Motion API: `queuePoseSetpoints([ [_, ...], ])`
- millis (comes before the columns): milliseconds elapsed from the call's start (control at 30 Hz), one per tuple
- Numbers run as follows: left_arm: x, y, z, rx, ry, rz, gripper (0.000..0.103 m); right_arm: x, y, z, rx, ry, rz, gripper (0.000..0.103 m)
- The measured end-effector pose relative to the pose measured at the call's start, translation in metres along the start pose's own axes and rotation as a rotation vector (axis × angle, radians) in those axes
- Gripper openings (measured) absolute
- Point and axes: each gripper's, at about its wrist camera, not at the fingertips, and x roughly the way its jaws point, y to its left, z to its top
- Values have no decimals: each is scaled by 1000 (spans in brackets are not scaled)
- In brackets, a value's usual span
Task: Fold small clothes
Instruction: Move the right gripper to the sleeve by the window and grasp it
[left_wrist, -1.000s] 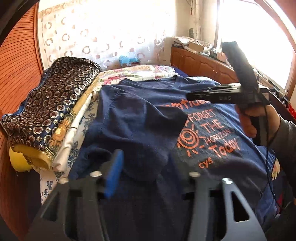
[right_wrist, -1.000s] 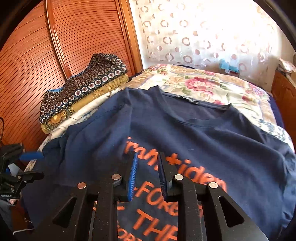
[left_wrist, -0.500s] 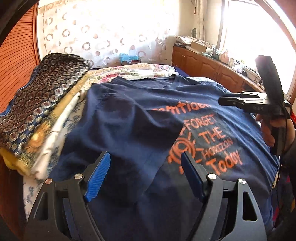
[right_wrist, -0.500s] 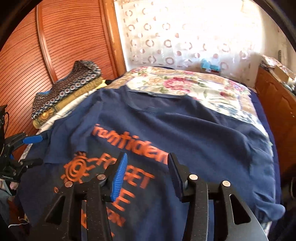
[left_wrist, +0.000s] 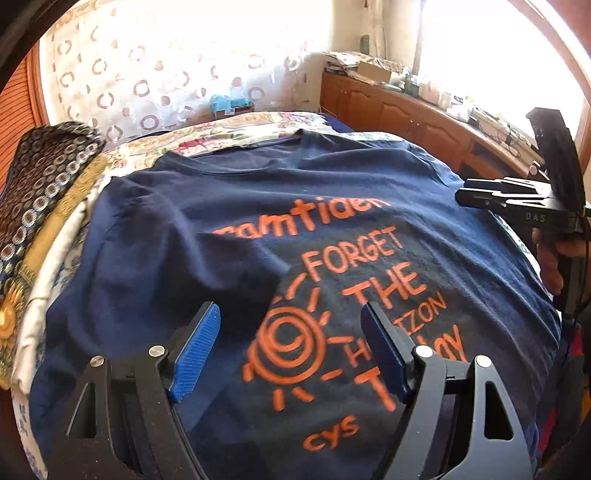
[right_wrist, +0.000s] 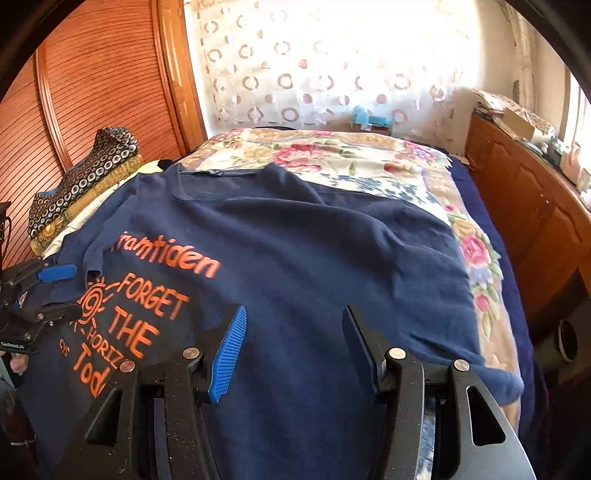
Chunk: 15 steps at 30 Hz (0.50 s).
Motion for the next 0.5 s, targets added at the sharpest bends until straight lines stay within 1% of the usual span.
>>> queuePoseSetpoints([
  [233,17,-14,-2,43,43,8,79,-16,-34,-8,34,7,-27,56],
  [333,20,-17,-3,54,44,21,79,-28,-51,-11,60,2,-71,56],
  [500,22,-19,-3,62,47,28,81,-42,-88,-21,142,-4,-127,56],
])
